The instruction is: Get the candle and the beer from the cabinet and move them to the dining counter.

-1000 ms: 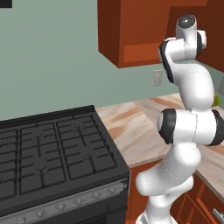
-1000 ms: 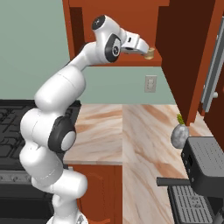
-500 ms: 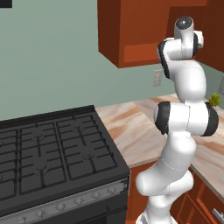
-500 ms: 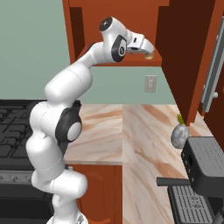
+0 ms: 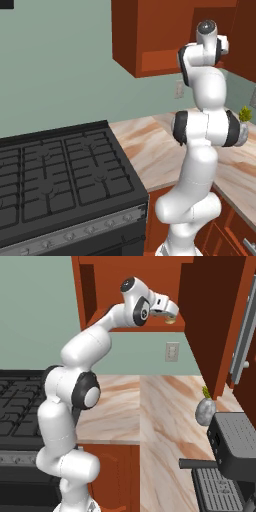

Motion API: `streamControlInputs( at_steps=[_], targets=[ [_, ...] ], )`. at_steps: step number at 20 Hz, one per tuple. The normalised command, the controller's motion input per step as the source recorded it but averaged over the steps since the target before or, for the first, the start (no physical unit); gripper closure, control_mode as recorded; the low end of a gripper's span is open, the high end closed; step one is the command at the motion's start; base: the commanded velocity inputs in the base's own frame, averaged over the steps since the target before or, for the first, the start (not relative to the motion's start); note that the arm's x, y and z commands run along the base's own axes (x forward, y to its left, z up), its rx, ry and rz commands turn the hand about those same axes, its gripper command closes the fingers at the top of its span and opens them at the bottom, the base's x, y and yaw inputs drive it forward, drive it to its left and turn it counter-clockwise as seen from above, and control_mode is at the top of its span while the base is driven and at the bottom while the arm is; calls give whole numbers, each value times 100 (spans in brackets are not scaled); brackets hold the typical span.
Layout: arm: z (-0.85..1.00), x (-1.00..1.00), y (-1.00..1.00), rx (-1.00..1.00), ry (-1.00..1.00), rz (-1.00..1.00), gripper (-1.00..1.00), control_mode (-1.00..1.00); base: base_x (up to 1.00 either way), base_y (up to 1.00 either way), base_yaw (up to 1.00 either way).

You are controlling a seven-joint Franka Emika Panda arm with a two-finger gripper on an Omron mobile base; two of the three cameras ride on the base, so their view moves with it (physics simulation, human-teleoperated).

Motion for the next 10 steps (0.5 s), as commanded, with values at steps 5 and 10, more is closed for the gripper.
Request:
streamControlInputs(
  at_steps=[5, 10],
  targets=[
    [-8, 39, -20, 0, 0, 0, -100, -100, 0, 0, 0],
    [-8, 34, -16, 0, 0, 0, -100, -100, 0, 0, 0]
  ],
)
